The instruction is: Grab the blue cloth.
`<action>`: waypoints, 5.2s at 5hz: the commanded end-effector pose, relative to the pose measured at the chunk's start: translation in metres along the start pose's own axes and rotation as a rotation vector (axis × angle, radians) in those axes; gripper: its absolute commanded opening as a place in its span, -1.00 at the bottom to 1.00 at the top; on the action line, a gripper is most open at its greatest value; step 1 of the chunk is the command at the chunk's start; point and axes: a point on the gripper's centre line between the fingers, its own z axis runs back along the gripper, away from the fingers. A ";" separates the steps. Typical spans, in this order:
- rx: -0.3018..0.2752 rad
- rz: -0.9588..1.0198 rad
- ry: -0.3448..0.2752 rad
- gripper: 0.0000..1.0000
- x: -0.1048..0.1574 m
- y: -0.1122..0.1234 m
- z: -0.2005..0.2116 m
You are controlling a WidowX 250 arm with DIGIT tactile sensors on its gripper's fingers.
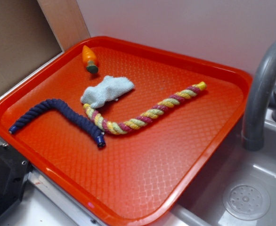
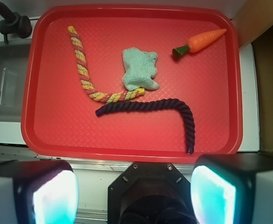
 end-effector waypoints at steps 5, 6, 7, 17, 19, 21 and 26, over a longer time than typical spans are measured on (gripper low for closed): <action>0.048 -0.089 0.029 1.00 0.099 0.004 -0.170; 0.133 -0.133 0.028 1.00 0.094 0.007 -0.198; 0.156 -0.120 0.026 -1.00 0.088 0.003 -0.215; -0.110 0.106 -0.091 -1.00 0.079 0.028 -0.005; -0.076 0.121 -0.082 -1.00 0.088 0.024 -0.011; -0.067 0.117 -0.080 -1.00 0.088 0.022 -0.012; 0.123 0.077 0.018 1.00 0.108 0.031 -0.173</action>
